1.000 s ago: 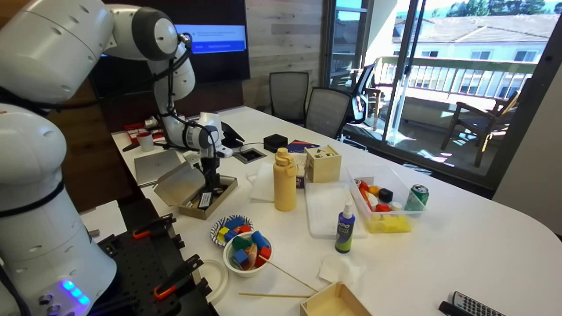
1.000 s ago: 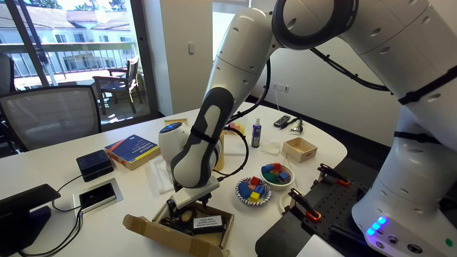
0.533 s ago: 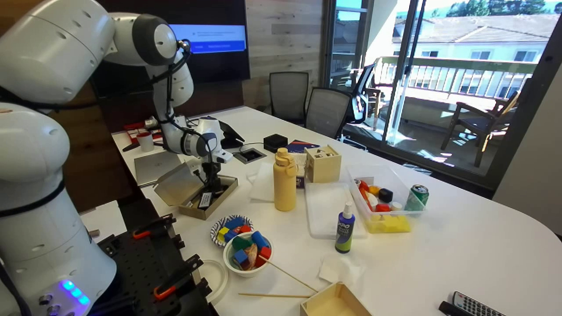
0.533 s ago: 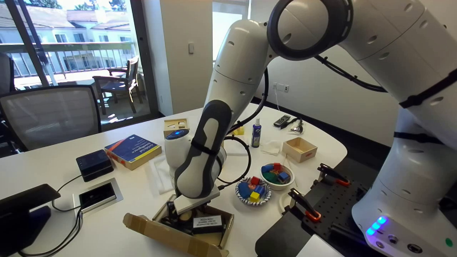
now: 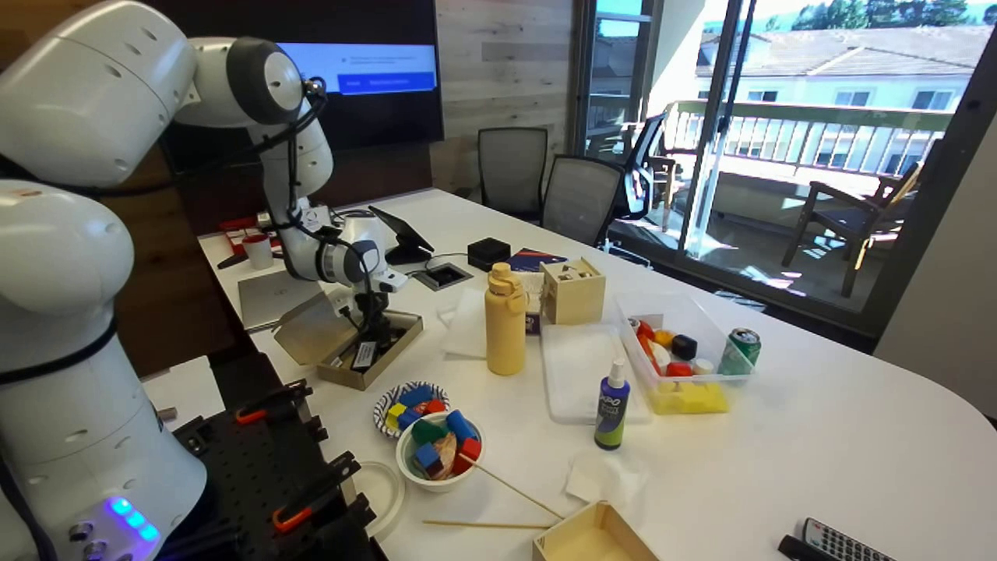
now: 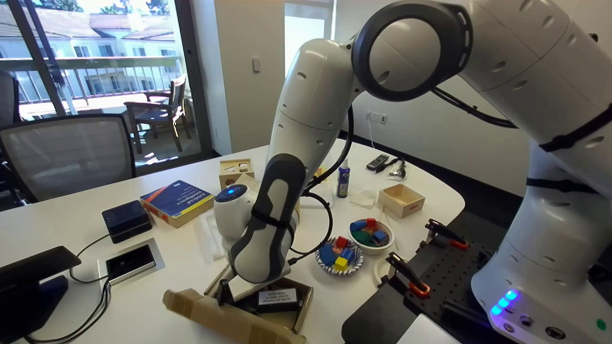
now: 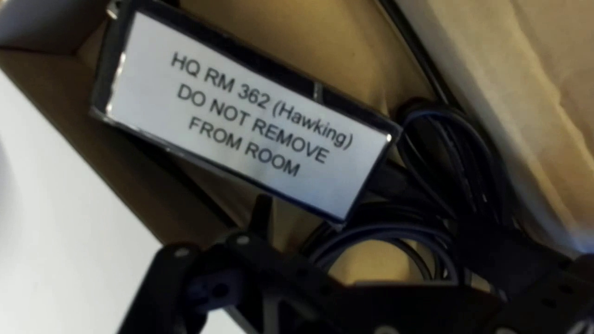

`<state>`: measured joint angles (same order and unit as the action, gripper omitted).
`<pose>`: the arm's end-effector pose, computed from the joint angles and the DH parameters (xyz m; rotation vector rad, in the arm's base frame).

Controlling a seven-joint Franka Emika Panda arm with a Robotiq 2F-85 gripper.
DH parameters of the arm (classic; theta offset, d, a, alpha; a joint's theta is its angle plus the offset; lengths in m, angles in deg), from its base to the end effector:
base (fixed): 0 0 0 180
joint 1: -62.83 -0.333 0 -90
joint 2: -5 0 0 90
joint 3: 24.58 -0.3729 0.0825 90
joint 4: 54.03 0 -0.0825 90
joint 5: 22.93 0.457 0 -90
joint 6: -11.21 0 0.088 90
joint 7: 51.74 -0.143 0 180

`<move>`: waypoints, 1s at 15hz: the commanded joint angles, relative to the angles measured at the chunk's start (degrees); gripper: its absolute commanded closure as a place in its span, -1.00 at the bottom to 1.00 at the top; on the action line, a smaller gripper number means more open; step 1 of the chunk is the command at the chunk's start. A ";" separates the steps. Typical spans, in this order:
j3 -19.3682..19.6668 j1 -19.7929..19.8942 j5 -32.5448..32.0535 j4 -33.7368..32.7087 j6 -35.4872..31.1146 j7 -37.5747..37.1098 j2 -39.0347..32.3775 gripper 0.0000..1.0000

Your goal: Open the box on the table then remove the contents inside it

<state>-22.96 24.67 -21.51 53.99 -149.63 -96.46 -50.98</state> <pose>0.5164 0.3791 -0.0907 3.0841 -0.2389 -0.0477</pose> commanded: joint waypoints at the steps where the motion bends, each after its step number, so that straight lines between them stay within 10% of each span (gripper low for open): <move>1: 0.05 -0.98 0.86 -2.43 -2.41 0.63 -3.60 -0.71; 12: -2.99 1.59 2.50 -1.64 -5.53 3.06 -2.70 0.98; 15: -3.77 2.53 3.24 -1.59 -5.64 3.73 -2.14 1.00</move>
<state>-25.74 25.73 -20.16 52.66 -154.00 -95.15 -51.13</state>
